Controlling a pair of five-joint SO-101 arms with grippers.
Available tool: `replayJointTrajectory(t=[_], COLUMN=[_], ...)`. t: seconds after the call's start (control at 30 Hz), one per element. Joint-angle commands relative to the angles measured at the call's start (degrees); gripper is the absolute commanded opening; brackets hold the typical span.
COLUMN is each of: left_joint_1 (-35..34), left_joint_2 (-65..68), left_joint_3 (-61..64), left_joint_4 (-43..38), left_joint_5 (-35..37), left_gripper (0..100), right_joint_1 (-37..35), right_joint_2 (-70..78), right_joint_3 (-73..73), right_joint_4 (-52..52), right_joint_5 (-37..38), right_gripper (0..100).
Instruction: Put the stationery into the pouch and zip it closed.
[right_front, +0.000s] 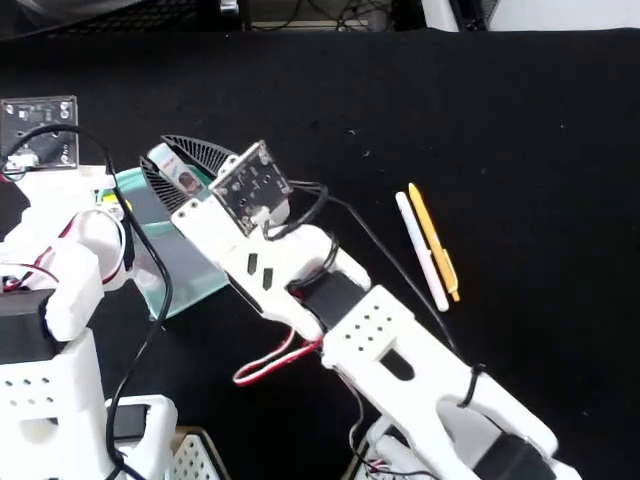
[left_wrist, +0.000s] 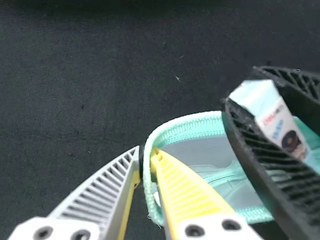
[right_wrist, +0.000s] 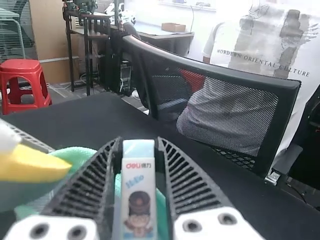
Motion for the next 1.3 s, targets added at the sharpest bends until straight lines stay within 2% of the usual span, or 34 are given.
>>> replayJointTrajectory(t=[0.0,0.33,0.53,0.9,1.27], left_joint_1=[0.0,0.0,0.0,0.0,0.0], left_joint_2=[1.4,1.4,1.4,1.4,1.4], left_joint_3=[8.4,8.4,8.4,8.3,8.4], left_joint_4=[0.6,0.6,0.6,0.6,0.6], left_joint_5=[0.1,0.1,0.1,0.1,0.1], left_gripper=[3,3,3,3,3], right_joint_1=[0.4,0.5,0.4,0.4,0.5], right_joint_2=[-1.4,-1.8,-2.2,-12.9,-13.3], right_joint_3=[1.4,1.5,1.5,1.5,3.8], right_joint_4=[0.7,9.6,10.8,19.3,20.2], right_joint_5=[0.1,0.2,0.2,0.2,0.2], right_gripper=[1.2,2.1,2.1,2.1,2.1])
